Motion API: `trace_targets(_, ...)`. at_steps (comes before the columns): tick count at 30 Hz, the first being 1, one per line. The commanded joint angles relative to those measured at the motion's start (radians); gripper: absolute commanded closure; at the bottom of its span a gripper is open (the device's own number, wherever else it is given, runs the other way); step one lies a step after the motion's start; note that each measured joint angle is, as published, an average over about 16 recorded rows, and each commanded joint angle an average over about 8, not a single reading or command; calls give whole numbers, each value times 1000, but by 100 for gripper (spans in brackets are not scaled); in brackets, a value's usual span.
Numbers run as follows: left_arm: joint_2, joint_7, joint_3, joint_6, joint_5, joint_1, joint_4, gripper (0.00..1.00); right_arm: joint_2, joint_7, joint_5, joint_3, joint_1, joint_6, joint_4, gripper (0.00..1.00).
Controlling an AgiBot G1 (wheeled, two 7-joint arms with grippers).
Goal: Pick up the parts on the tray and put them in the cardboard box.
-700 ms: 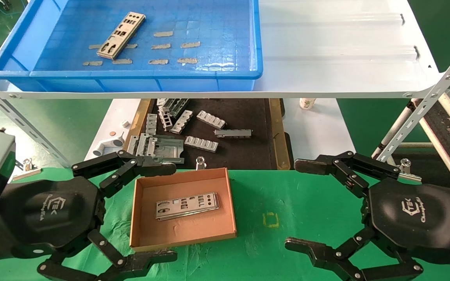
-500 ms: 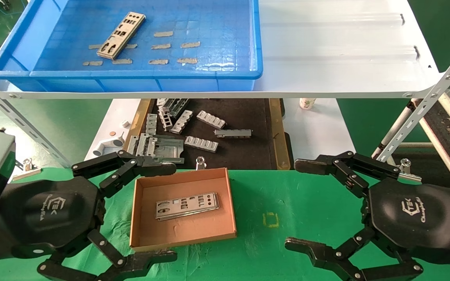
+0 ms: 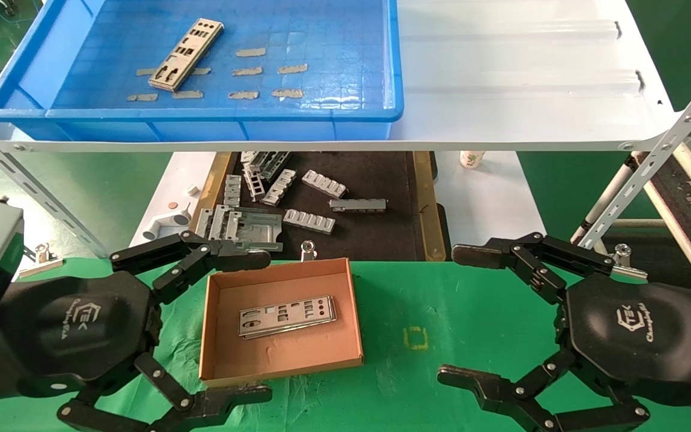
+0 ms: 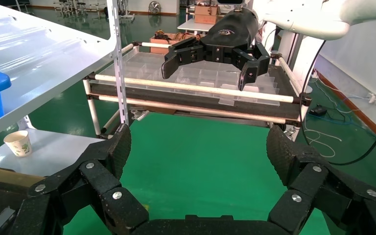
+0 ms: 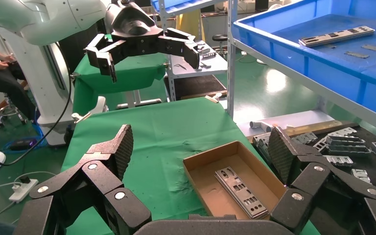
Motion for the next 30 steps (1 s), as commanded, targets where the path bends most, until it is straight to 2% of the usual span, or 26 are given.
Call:
trace_targets(1,-1,-1,0,5,-4,3,-1,0,0,0,0,0,0,0,0,95)
trace_targets(2,2,0,-1,-4,0,-2,3,0,0,0,0,0,0,0,0,99)
trace_targets(6,32,6,0,-80,48,-48,24,0,0,0,0,0,0,0,0,100)
trace_targets(13,148,-35,43,-257,184,-226,146,0,0,0,0,0,0,0,0,100)
trace_targets(20,267,-52,108,-365,331,-444,403,0,0,0,0,0,0,0,0,100)
trace_targets(30,371,17,186,-462,507,-697,804,0,0,0,0,0,0,0,0,100)
